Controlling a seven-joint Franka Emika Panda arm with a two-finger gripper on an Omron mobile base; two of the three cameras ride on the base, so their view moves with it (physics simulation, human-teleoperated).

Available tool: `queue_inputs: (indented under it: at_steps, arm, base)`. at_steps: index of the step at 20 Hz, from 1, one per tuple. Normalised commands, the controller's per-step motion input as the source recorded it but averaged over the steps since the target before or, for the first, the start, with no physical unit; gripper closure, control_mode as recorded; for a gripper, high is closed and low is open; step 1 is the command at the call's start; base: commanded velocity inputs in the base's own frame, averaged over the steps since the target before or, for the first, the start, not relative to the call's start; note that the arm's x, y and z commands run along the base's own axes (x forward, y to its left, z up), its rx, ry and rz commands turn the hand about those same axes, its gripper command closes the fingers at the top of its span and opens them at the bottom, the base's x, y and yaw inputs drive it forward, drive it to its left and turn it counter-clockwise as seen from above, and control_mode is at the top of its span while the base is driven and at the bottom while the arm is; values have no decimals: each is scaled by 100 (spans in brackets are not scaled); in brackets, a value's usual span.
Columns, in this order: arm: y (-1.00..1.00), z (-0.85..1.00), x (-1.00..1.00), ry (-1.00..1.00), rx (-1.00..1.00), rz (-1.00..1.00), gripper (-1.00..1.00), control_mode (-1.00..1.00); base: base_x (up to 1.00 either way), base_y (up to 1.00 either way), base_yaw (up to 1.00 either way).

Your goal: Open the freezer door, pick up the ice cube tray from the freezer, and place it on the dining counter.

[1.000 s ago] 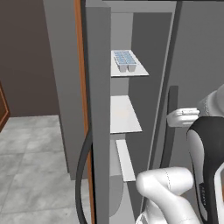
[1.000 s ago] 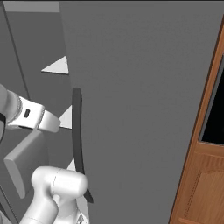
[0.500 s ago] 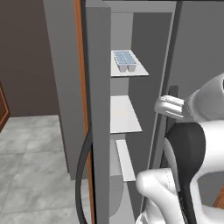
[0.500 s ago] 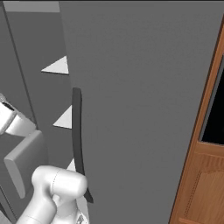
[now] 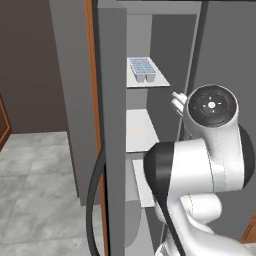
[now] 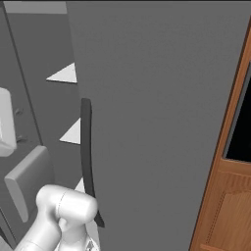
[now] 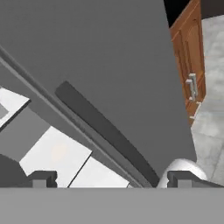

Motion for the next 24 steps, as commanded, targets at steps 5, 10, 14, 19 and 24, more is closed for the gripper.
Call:
queue_inputs:
  at_steps: [5,10,14,19,24]
  arm:
    - [0,0,21,-19,20,-52,-100,-100]
    - [0,6,24,-17,20,-40,-100,-100]
    - [0,18,65,-12,17,-3,-100,-100]
    - [0,2,67,-8,16,6,-100,-100]
    - [-3,0,62,-3,10,5,-100,-100]
  base:
    - [0,0,0]
    - [0,0,0]
    - [0,0,0]
    - [0,0,0]
    - [0,0,0]
